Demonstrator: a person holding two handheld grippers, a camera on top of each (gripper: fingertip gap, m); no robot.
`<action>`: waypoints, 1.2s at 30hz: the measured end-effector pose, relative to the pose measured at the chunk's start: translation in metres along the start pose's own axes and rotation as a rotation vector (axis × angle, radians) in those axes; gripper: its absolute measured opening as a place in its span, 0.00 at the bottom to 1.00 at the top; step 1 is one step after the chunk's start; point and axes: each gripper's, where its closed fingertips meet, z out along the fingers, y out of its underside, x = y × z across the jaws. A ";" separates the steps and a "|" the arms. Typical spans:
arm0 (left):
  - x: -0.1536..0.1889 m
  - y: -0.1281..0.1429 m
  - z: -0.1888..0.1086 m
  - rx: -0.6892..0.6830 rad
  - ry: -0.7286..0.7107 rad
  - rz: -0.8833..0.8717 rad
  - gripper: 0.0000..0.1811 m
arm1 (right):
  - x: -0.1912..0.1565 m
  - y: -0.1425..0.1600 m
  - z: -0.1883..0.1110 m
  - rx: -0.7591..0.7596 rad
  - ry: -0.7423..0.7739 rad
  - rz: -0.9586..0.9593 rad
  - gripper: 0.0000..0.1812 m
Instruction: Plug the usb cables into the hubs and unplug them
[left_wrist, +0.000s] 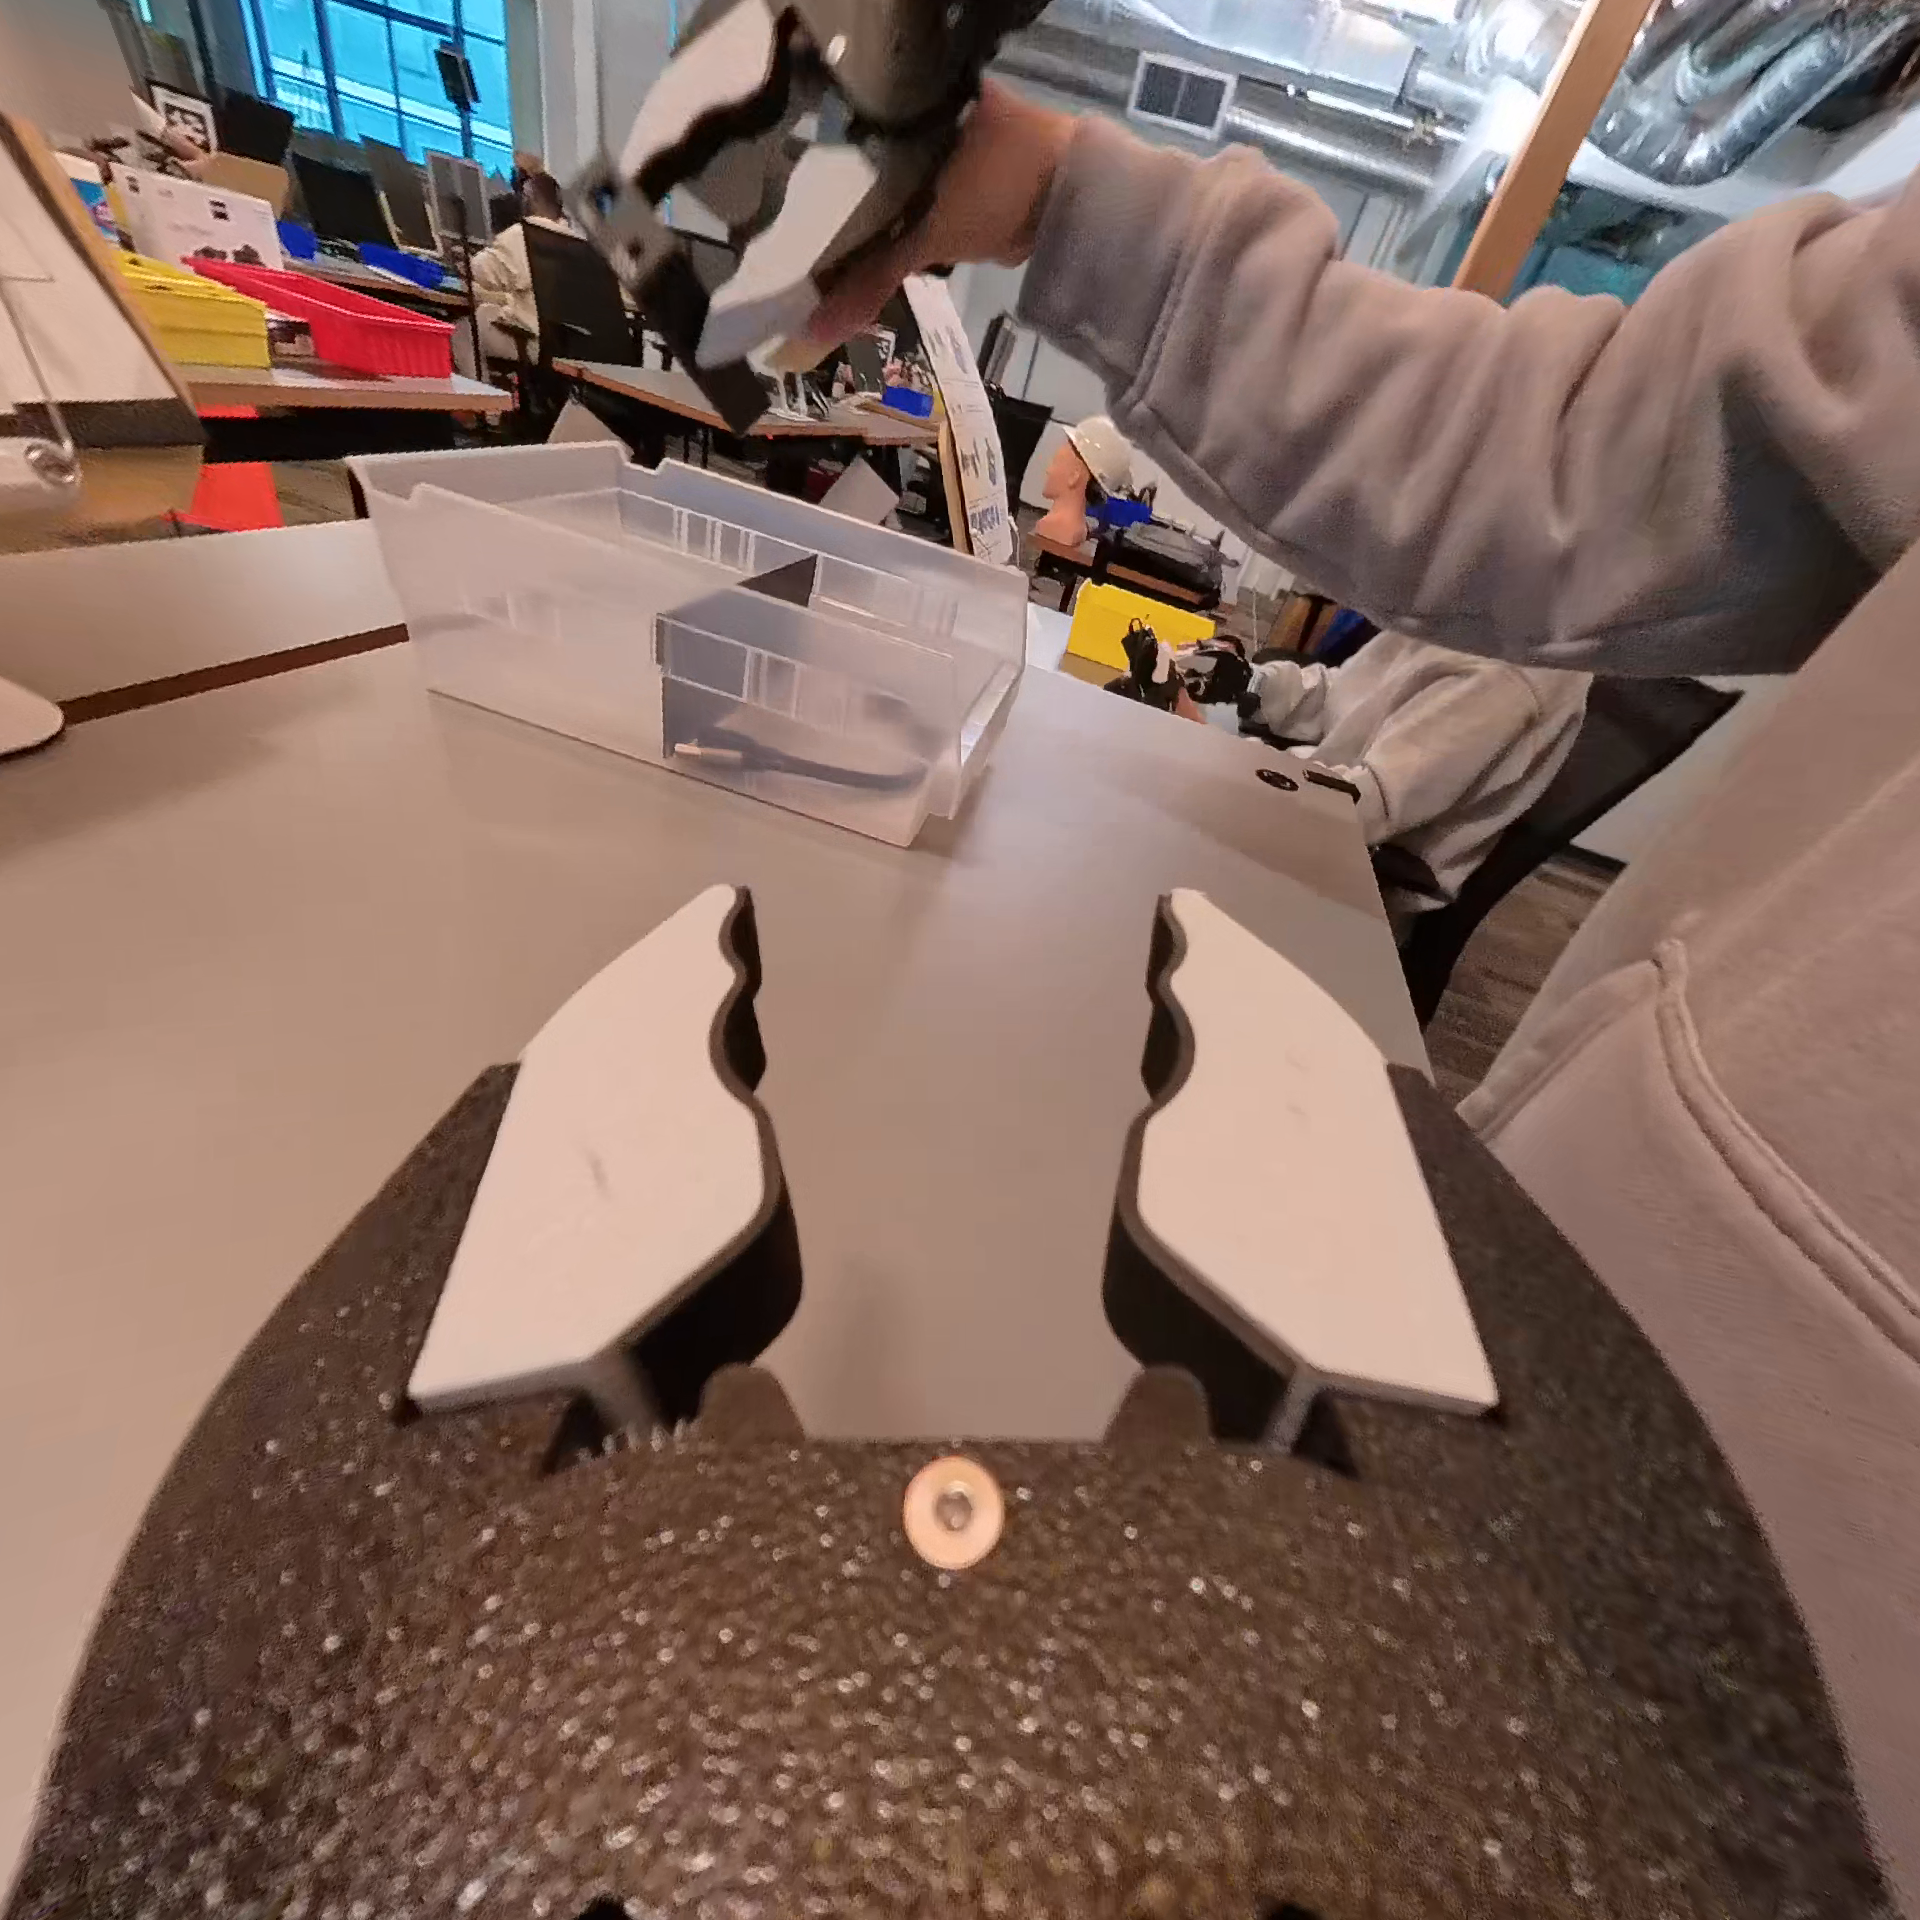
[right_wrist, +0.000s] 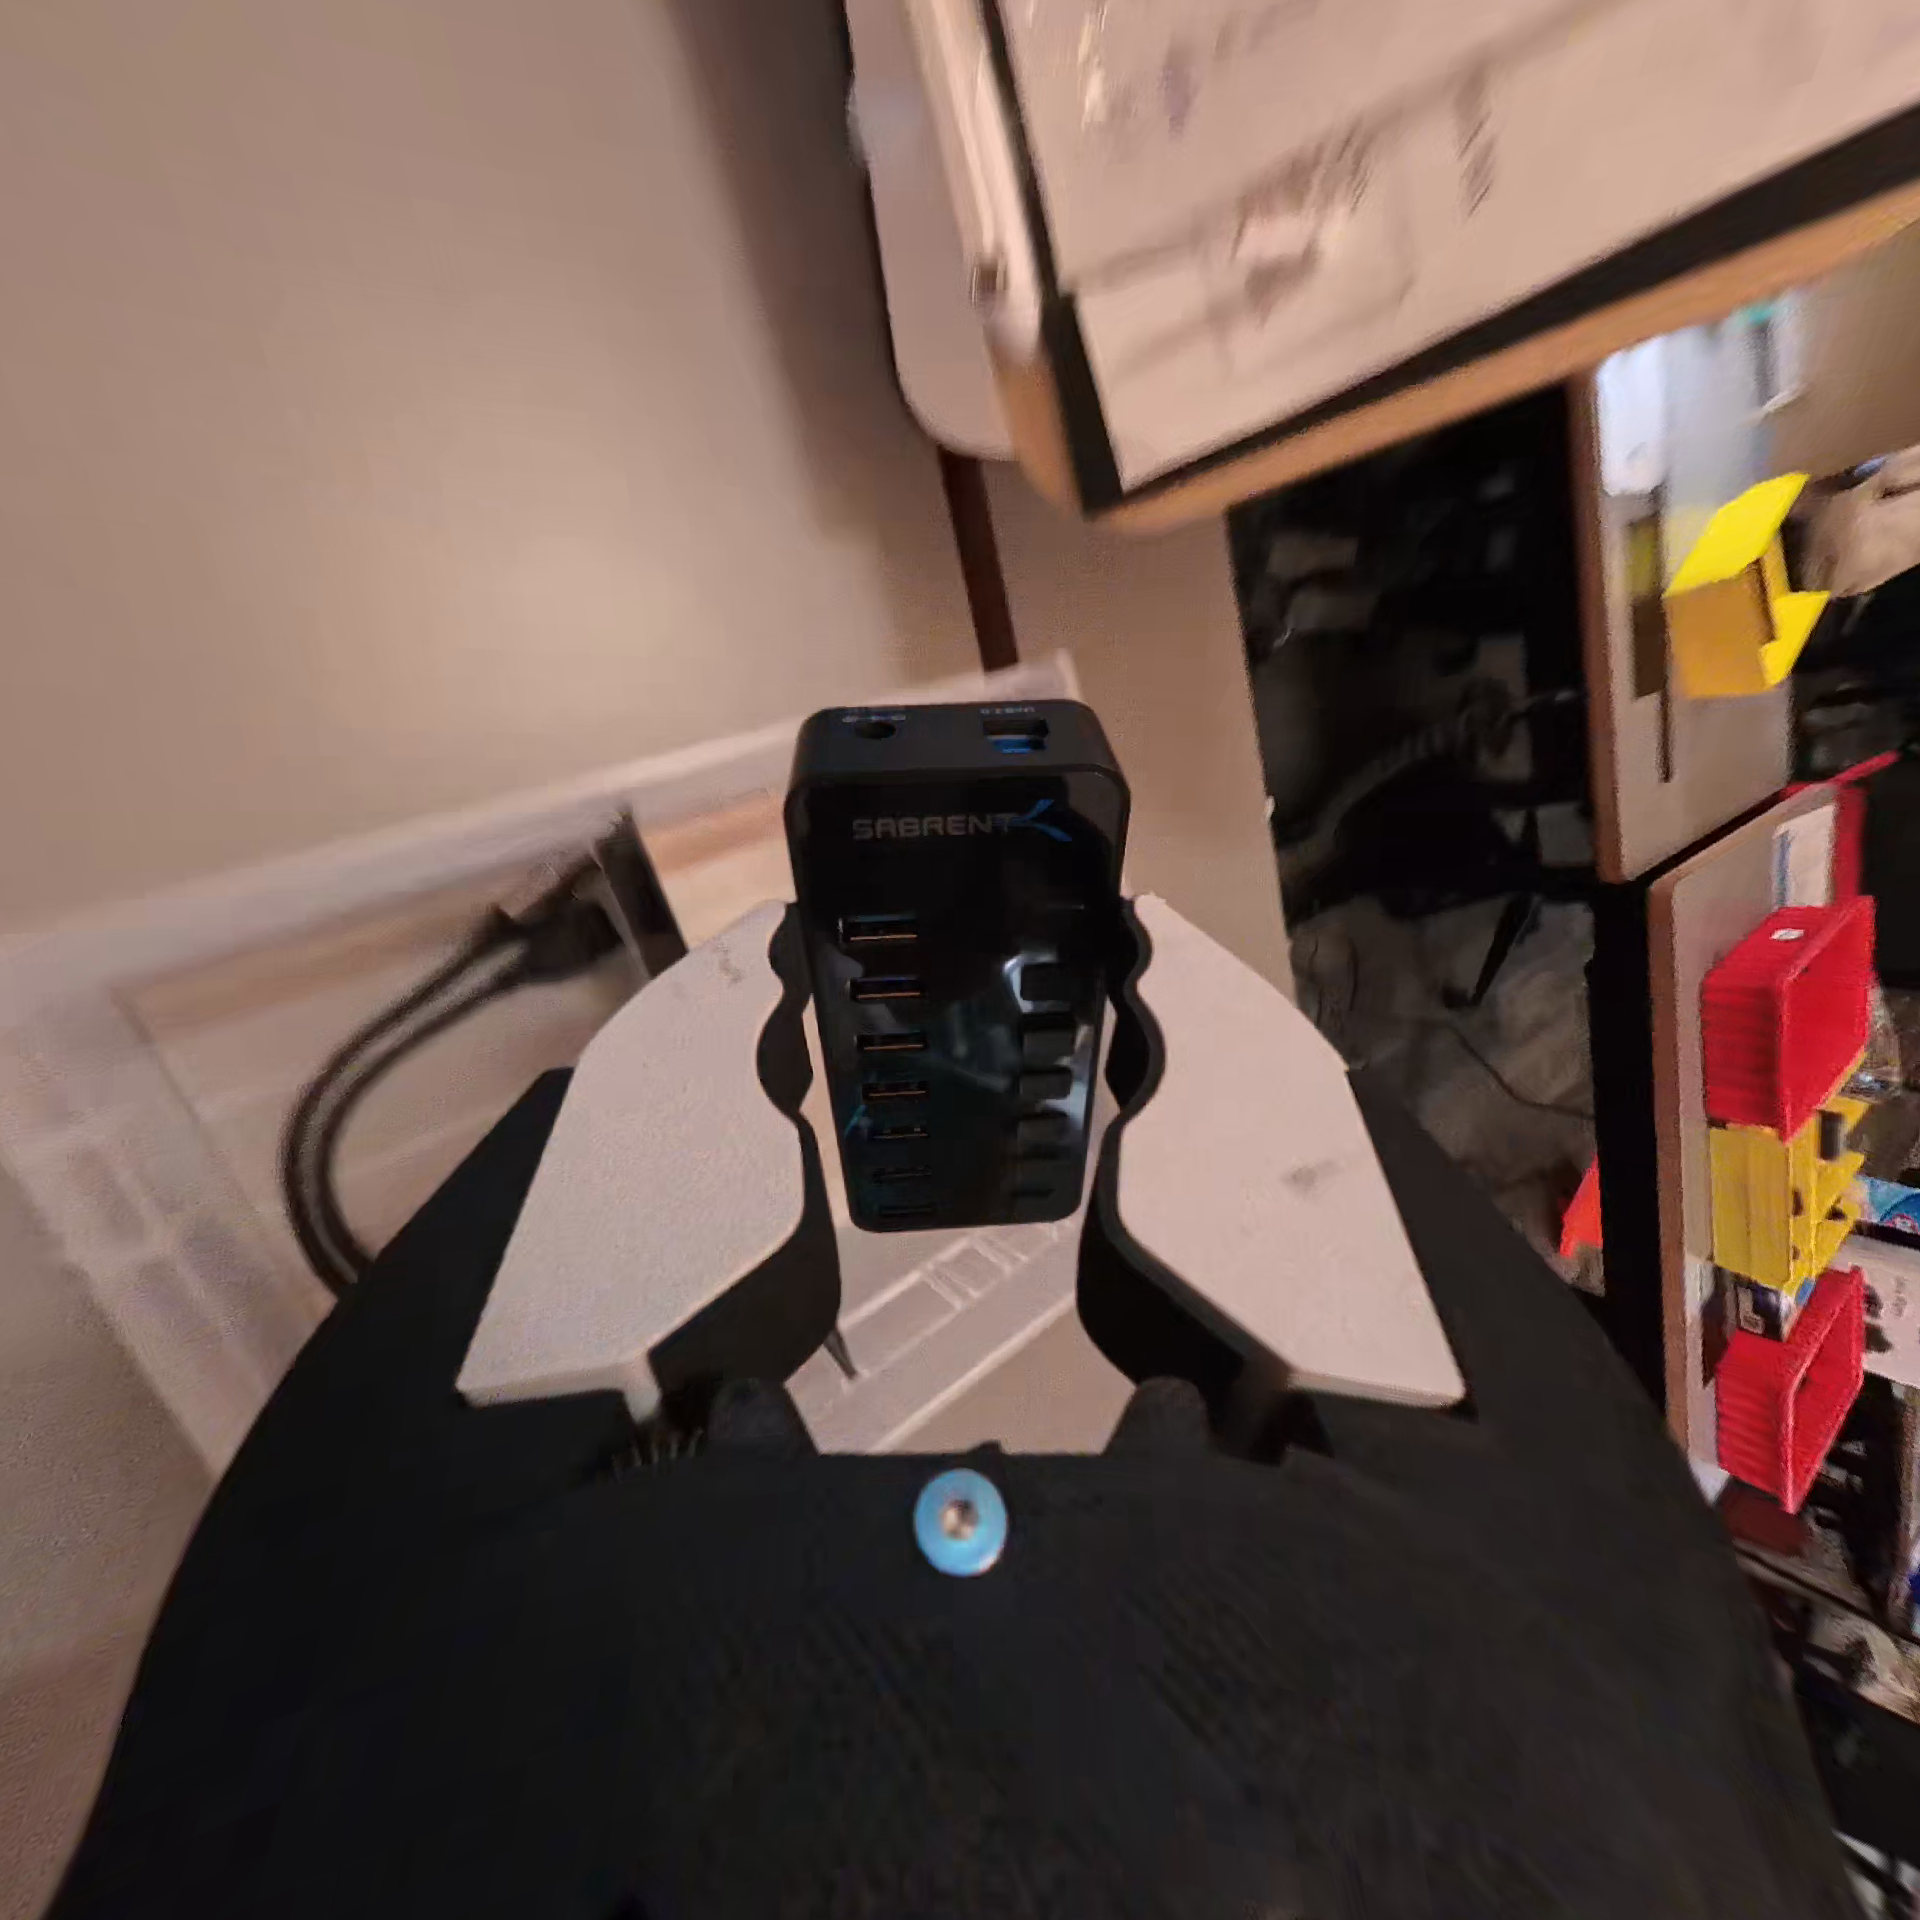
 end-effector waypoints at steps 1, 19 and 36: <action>0.000 0.001 -0.003 0.004 -0.007 -0.005 0.39 | 0.000 0.014 0.015 -0.047 -0.044 -0.007 0.31; -0.105 -0.057 -0.139 -0.035 -0.627 -0.210 0.39 | -0.015 0.099 0.083 -0.233 -0.136 0.365 0.32; -0.237 0.055 -0.188 -0.366 -0.594 -1.235 0.40 | -0.194 -0.071 -0.025 0.589 -0.284 0.756 0.32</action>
